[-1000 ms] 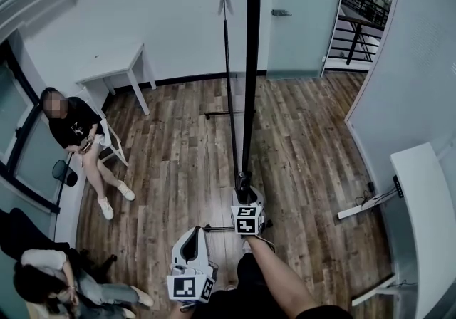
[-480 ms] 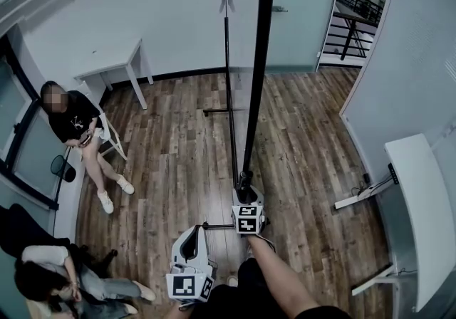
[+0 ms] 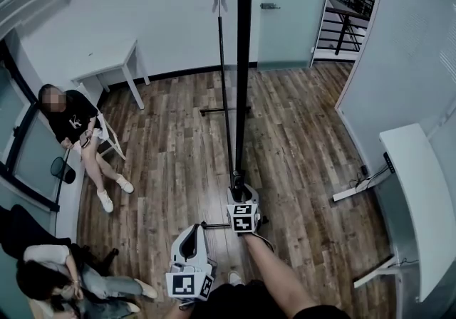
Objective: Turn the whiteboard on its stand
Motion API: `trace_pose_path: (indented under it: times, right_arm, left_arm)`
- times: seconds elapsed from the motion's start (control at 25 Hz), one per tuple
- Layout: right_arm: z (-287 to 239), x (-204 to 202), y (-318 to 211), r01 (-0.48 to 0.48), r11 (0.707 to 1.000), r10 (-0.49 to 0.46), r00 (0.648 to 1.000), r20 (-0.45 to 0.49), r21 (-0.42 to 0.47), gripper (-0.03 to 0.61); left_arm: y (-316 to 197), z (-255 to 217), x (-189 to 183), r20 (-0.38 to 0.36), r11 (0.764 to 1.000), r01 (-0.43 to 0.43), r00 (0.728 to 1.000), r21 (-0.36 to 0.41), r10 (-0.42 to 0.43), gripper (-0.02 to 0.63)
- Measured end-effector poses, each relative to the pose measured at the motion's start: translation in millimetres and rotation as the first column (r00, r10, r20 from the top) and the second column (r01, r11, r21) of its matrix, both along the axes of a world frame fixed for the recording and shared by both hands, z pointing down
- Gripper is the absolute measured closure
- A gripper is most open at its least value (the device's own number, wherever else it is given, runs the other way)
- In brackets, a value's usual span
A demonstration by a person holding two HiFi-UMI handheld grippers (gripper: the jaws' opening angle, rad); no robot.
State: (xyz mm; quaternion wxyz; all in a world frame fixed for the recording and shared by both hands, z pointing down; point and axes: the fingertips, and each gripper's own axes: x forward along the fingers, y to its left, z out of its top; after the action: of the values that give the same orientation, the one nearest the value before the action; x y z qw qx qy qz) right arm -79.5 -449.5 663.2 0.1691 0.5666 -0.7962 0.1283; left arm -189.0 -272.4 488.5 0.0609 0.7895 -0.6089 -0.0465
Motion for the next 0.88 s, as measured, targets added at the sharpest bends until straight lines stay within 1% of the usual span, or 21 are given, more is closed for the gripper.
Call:
trace_pose_path:
  times: [0.48,0.88]
  right_arm:
    - [0,12,61,0.045,0.999,-0.045,0.999,0.009,-0.008,0.391]
    - [6,23,122,0.082,0.997,-0.082,0.997,-0.001,-0.016,0.391]
  left_arm:
    - [58,-3,21,-0.009,0.999,0.047,0.999,0.005,-0.047,0.601]
    - [110,1,43,-0.014,0.998,0.067,0.998,0.004,-0.067,0.601]
